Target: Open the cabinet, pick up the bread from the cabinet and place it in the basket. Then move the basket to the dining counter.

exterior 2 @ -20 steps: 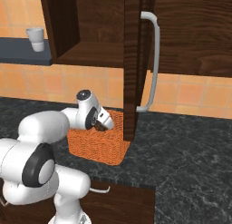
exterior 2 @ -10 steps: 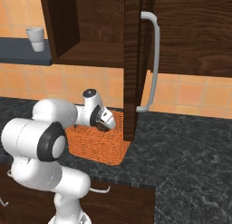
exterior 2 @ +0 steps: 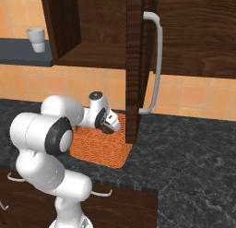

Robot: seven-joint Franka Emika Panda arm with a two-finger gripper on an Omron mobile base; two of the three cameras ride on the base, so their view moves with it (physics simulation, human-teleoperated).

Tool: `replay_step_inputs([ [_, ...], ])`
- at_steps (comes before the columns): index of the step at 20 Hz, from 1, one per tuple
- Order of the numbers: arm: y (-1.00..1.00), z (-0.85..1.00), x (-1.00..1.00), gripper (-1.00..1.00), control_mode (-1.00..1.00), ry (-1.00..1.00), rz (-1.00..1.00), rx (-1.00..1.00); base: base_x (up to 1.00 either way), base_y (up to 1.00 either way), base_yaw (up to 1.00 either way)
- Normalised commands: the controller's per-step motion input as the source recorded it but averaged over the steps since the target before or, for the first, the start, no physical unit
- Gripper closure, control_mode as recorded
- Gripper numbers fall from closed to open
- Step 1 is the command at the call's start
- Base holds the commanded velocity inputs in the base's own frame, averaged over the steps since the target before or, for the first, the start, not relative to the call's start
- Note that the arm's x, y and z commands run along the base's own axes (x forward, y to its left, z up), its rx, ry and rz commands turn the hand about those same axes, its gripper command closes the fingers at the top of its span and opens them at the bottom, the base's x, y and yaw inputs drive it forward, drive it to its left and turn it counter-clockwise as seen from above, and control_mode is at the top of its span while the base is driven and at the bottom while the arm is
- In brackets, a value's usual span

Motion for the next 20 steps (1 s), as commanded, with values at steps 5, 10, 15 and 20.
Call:
replay_step_inputs([
  [5, -0.23, -0.02, 0.15, -1.00, -1.00, -0.01, 0.01, 0.00, 0.00, 0.00, 0.00],
  [10, -0.05, 0.00, 0.11, -1.00, -1.00, -0.01, 0.01, 0.00, 0.00, 0.00, 0.00],
  [15, 0.13, 0.10, -0.44, -1.00, -1.00, -0.05, 0.02, 0.00, 0.00, 0.00, 0.00],
  [20, 0.39, 0.45, -0.90, -1.00, -1.00, -0.01, 0.09, -0.01, 0.00, 0.00, 0.00],
])
